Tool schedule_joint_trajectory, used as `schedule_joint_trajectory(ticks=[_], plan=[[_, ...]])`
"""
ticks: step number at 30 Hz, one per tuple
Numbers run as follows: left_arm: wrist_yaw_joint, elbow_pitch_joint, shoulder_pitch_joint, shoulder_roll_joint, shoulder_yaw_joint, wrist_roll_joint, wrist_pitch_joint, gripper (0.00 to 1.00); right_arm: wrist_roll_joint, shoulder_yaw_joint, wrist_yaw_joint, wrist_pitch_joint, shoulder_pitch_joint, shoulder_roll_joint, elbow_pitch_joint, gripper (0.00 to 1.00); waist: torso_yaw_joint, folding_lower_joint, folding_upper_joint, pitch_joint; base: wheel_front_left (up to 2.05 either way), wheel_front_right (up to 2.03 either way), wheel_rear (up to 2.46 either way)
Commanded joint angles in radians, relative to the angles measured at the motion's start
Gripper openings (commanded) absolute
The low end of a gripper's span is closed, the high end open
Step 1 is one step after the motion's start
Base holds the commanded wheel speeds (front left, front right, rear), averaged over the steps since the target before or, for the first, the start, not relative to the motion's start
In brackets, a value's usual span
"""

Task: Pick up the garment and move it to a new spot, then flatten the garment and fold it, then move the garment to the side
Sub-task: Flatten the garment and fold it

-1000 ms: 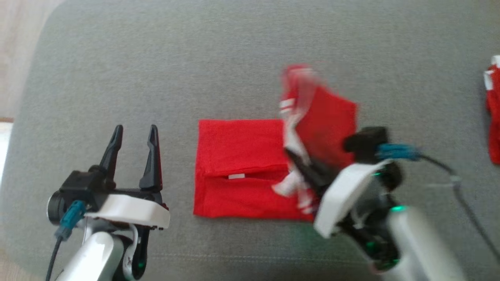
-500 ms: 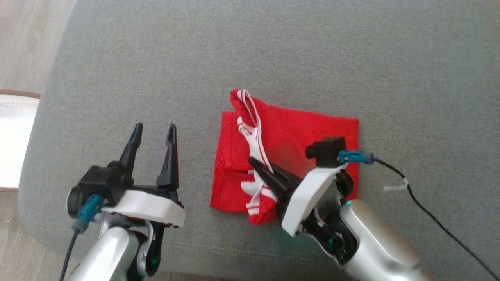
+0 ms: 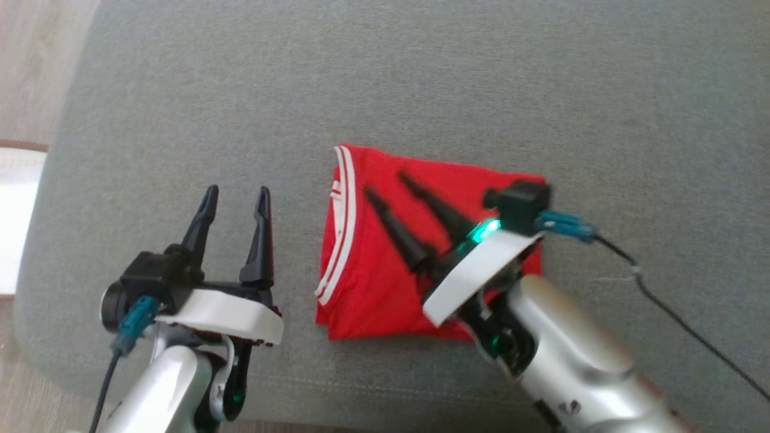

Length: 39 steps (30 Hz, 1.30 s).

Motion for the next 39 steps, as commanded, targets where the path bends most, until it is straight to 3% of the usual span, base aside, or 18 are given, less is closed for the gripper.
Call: schedule_joint_trajectory(ticks=[1,7,12,18,26,39], plan=[[0.006,-0.027,-0.038,0.019,0.044,0.011,-0.01,1.0,-0.045,-0.018,0.004,-0.038,-0.032,0.022,-0.037,1.0,-0.013,0.0,0.0,0.0,0.0,0.0,0.0],[0.021,-0.04,-0.026,0.037,0.064,0.026,-0.011,1.0,-0.272,-0.225,0.004,-0.134,0.003,-0.035,-0.078,1.0,-0.066,0.0,0.0,-0.017,0.0,0.0,0.0],[0.033,-0.037,-0.008,0.057,0.087,0.027,-0.012,1.0,-0.404,-0.444,0.004,-0.092,0.135,-0.079,-0.178,1.0,-0.111,0.0,0.0,-0.041,0.0,0.0,0.0],[0.033,-0.046,0.031,0.077,0.123,0.031,-0.013,1.0,-0.508,-0.609,0.004,-0.01,0.324,-0.087,-0.358,1.0,-0.156,0.0,0.0,-0.073,0.0,0.0,0.0],[-0.016,-0.07,0.104,0.075,0.173,0.055,-0.013,1.0,-0.539,-0.661,0.004,0.045,0.456,-0.061,-0.474,1.0,-0.172,0.0,0.0,-0.13,0.0,0.0,0.0],[-0.083,-0.06,0.224,0.04,0.242,0.105,-0.013,1.0,-0.568,-0.693,0.004,0.081,0.571,-0.036,-0.512,1.0,-0.162,0.0,0.0,-0.221,0.0,0.0,0.0]])
